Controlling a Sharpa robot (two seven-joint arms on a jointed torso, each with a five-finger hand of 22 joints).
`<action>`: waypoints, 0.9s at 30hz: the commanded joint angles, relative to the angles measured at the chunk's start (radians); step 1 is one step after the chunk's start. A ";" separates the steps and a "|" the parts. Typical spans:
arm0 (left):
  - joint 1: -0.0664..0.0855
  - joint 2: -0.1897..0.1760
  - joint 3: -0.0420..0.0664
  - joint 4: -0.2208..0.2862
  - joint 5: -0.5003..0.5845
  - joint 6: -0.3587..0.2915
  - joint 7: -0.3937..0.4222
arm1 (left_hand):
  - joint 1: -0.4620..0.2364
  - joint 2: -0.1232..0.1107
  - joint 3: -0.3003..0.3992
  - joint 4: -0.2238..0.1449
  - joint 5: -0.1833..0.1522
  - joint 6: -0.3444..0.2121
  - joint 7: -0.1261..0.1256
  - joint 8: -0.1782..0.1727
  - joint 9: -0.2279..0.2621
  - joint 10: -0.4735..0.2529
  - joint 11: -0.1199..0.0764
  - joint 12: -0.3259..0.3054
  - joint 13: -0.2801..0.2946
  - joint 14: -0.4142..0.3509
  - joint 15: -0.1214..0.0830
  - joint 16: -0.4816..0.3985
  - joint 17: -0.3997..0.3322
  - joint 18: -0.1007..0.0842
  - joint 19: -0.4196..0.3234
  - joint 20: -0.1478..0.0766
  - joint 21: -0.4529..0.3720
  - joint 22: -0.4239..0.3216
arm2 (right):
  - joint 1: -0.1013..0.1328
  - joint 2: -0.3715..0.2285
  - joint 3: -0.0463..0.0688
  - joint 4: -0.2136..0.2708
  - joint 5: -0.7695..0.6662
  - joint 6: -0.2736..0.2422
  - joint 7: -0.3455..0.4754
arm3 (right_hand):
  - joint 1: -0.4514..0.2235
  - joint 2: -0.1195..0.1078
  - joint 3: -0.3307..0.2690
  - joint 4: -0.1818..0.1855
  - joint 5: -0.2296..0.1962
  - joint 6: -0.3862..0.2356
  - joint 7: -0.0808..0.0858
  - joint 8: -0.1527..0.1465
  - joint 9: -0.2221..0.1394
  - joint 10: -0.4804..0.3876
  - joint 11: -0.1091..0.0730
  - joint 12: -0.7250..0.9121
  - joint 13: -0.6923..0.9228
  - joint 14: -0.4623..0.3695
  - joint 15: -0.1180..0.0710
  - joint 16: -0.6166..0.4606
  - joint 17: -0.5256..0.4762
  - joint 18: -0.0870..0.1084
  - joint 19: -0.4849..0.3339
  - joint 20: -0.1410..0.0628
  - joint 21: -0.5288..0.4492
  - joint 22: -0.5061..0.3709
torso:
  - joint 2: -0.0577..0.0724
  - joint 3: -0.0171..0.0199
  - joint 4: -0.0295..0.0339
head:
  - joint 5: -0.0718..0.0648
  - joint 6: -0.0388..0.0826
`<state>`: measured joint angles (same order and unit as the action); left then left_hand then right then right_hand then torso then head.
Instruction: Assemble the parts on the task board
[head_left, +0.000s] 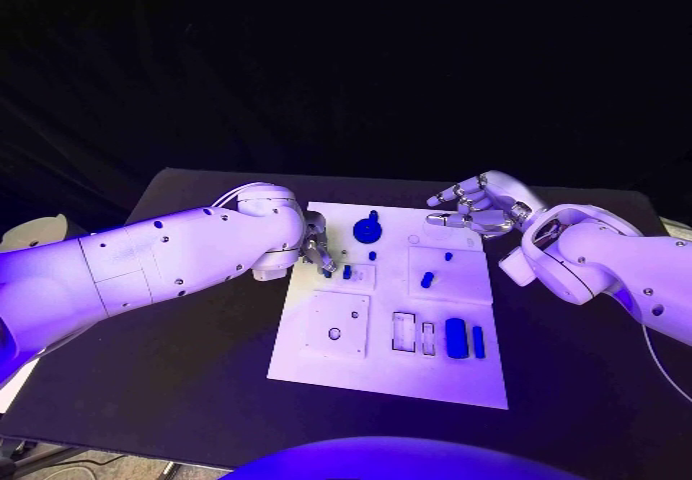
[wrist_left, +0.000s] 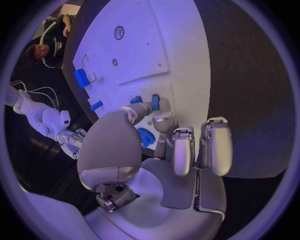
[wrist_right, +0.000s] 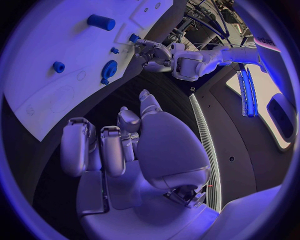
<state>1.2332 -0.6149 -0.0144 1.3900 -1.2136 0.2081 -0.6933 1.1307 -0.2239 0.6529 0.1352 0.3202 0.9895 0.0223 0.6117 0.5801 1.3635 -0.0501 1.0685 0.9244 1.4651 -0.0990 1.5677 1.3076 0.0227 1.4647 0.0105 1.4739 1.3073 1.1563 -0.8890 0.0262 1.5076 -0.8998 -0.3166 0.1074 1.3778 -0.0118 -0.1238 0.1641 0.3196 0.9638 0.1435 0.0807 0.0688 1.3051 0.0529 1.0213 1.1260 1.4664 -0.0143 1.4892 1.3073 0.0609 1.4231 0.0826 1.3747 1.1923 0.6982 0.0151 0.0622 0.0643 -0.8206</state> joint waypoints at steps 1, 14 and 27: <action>-0.007 0.002 -0.004 -0.005 0.013 0.010 -0.030 | -0.030 -0.007 -0.018 -0.008 -0.005 0.009 -0.011 -0.006 0.002 -0.001 -0.006 0.006 0.004 0.106 -0.009 0.003 0.263 -0.007 0.095 -0.009 0.013 0.242 | -0.001 0.000 0.000 0.002 -0.005 0.012 0.009 | -0.006 0.000 -0.004 0.000 0.004 0.004 0.000 -0.005 0.000 -0.007 0.001 0.002 -0.001 0.079 -0.008 -0.005 0.158 0.016 -0.005 -0.003 -0.003 -0.001 | 0.000 -0.0001 0.0002 | 0.000 0.001; -0.007 0.001 -0.004 -0.015 0.020 -0.011 -0.045 | -0.050 0.001 -0.215 0.071 -0.002 0.038 -0.014 -0.038 0.005 -0.001 -0.010 0.018 0.015 0.106 -0.015 0.003 0.263 -0.009 0.097 -0.016 0.026 0.246 | -0.001 0.000 0.000 0.002 -0.005 0.011 0.008 | -0.006 0.000 -0.004 0.000 0.004 0.004 0.000 -0.005 0.000 -0.007 0.001 0.002 -0.001 0.079 -0.008 -0.005 0.158 0.016 -0.005 -0.003 -0.003 -0.001 | 0.000 -0.0006 0.0005 | 0.000 0.001; -0.007 -0.004 -0.004 -0.015 0.021 -0.027 -0.048 | -0.054 0.006 -0.298 0.122 -0.001 0.049 -0.015 -0.045 0.011 0.003 -0.011 0.024 0.021 0.106 -0.017 0.003 0.263 -0.011 0.098 -0.018 0.034 0.247 | -0.001 0.000 0.000 0.000 -0.005 0.012 0.006 | -0.006 0.000 -0.004 0.000 0.004 0.004 0.000 -0.005 0.000 -0.007 0.001 0.002 -0.001 0.079 -0.008 -0.005 0.158 0.016 -0.005 -0.003 -0.003 -0.001 | 0.000 -0.0003 0.0000 | 0.000 0.000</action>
<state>1.2299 -0.6174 -0.0162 1.3756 -1.1965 0.1844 -0.6931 1.0794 -0.2216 0.3575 0.2566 0.3211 1.0330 0.0087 0.5709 0.5905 1.3651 -0.0594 1.0885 0.9455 1.4672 -0.1108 1.5677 1.3074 0.0229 1.4684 -0.0005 1.5045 1.3073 1.1563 -0.8897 0.0262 1.5070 -0.8998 -0.3166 0.1073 1.3778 -0.0118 -0.1238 0.1641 0.3195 0.9638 0.1435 0.0807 0.0688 1.3051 0.0529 1.0213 1.1260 1.4664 -0.0143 1.4892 1.3080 0.0609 1.4231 0.0826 1.3747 1.1923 0.6982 0.0146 0.0623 0.0642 -0.8204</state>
